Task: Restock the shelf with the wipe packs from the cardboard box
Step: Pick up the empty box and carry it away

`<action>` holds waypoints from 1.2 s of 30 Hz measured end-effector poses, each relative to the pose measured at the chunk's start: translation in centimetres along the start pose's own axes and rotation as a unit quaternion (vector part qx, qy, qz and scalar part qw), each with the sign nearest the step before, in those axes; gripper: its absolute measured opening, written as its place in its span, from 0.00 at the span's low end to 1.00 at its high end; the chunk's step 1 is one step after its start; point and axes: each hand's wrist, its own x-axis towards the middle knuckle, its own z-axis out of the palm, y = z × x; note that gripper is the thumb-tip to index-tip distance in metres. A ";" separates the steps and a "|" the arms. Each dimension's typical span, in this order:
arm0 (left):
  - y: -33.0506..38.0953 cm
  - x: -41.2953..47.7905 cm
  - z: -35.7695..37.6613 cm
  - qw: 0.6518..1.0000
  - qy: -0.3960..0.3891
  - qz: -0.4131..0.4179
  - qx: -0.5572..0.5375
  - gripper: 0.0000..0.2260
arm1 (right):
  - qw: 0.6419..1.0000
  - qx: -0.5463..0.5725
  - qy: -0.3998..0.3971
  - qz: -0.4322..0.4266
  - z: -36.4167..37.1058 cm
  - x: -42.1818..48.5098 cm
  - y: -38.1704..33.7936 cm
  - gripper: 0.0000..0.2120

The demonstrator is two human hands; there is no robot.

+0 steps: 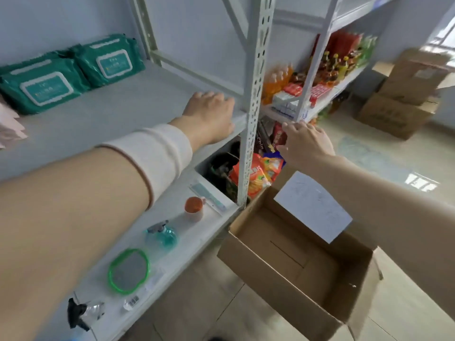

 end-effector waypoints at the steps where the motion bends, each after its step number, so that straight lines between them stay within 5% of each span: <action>1: 2.0 0.2 0.2 1.000 -0.001 0.017 -0.005 0.22 | 1.000 0.003 -0.004 0.022 0.5 -1.6 2.3 0.23; 7: 11.9 1.4 4.5 0.996 -0.041 0.074 -0.030 0.22 | 0.977 0.023 -0.056 0.207 5.5 -10.1 14.0 0.21; 14: 18.4 3.6 14.6 0.982 -0.122 0.129 -0.067 0.22 | 0.925 0.043 -0.153 0.346 15.3 -15.9 19.7 0.26; 17: 19.0 5.1 19.7 0.968 -0.200 0.066 -0.133 0.22 | 0.881 0.102 -0.190 0.421 20.0 -17.8 19.6 0.25; 23: 18.3 7.3 29.4 0.878 -0.325 -0.139 -0.323 0.24 | 0.775 0.183 -0.277 0.537 27.8 -21.7 18.5 0.29; 30: 18.6 8.9 43.3 0.865 -0.317 -0.222 -0.320 0.24 | 0.690 0.249 -0.212 0.646 38.7 -19.8 23.3 0.35; 36: 18.5 10.5 51.8 0.885 -0.290 -0.205 -0.301 0.22 | 0.677 0.207 -0.109 0.698 46.4 -17.6 25.7 0.30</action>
